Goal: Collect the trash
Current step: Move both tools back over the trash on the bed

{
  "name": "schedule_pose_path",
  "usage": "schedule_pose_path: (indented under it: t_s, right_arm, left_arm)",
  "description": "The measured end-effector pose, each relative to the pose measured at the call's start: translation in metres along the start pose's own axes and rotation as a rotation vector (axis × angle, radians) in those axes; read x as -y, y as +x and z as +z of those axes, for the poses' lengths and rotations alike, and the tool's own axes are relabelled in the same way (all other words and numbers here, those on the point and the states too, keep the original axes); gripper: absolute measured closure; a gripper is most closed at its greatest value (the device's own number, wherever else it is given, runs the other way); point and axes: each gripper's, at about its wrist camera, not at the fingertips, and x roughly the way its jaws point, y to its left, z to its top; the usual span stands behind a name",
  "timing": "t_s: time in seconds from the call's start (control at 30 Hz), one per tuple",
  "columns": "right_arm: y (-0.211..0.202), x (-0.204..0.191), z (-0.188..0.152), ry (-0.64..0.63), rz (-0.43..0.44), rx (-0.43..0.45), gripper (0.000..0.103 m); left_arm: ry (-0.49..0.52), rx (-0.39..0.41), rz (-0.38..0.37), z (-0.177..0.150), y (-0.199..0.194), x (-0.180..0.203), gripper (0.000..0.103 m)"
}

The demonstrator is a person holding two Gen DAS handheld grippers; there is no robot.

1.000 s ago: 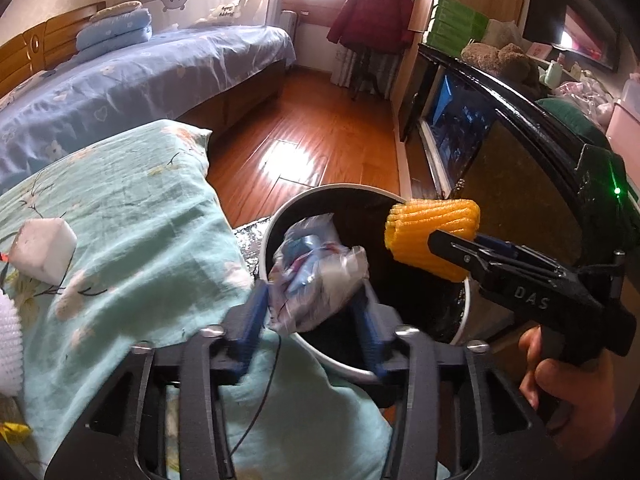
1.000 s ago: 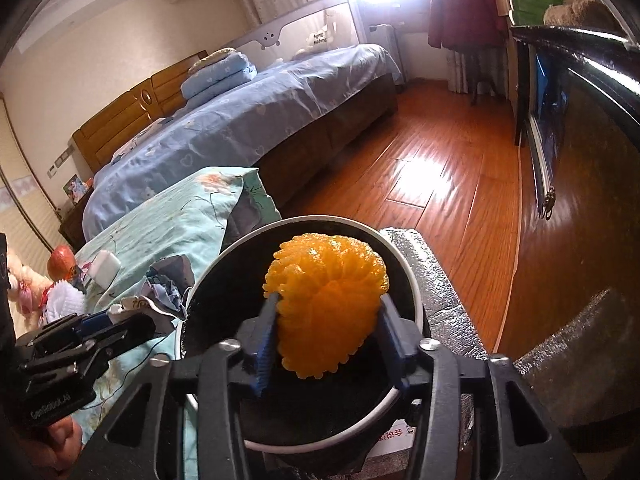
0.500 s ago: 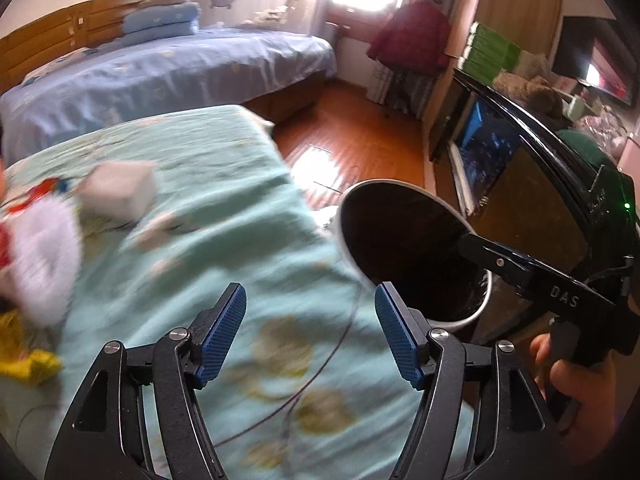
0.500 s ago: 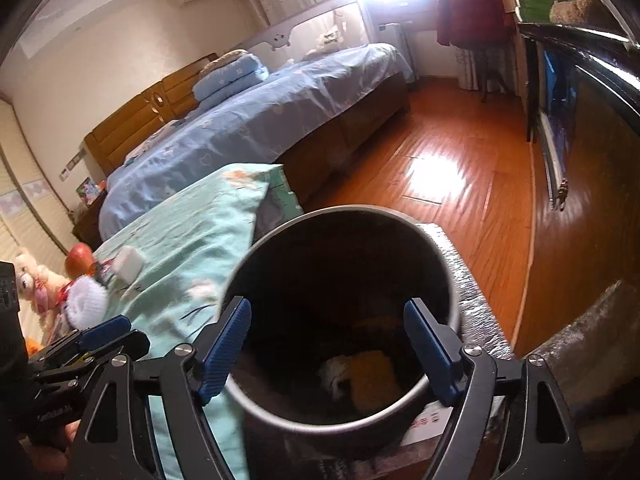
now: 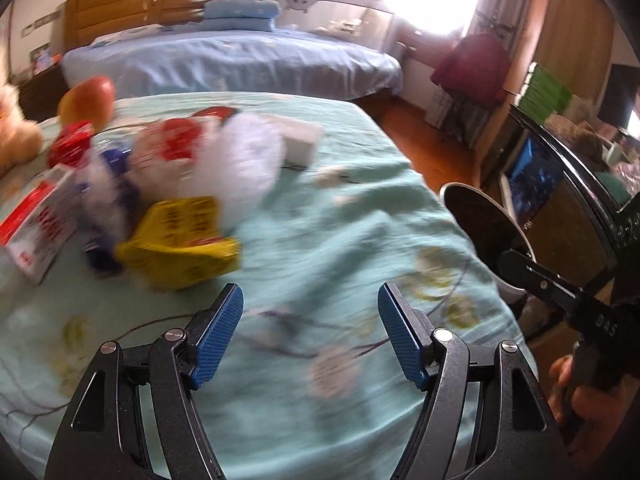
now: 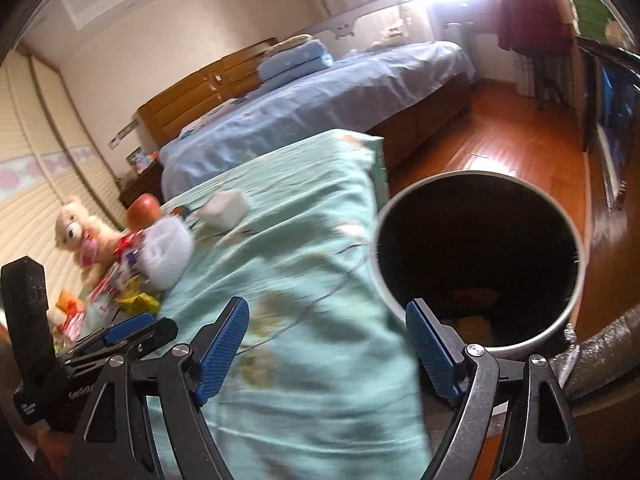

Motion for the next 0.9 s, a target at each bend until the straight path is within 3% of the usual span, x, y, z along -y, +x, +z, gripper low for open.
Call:
schedule_pose_path:
  t_s: [0.9]
  right_arm:
    - [0.052,-0.115,-0.024,-0.16,0.19,-0.119,0.02]
  left_arm:
    - [-0.142,0.019,0.19,-0.028,-0.045,-0.132,0.032]
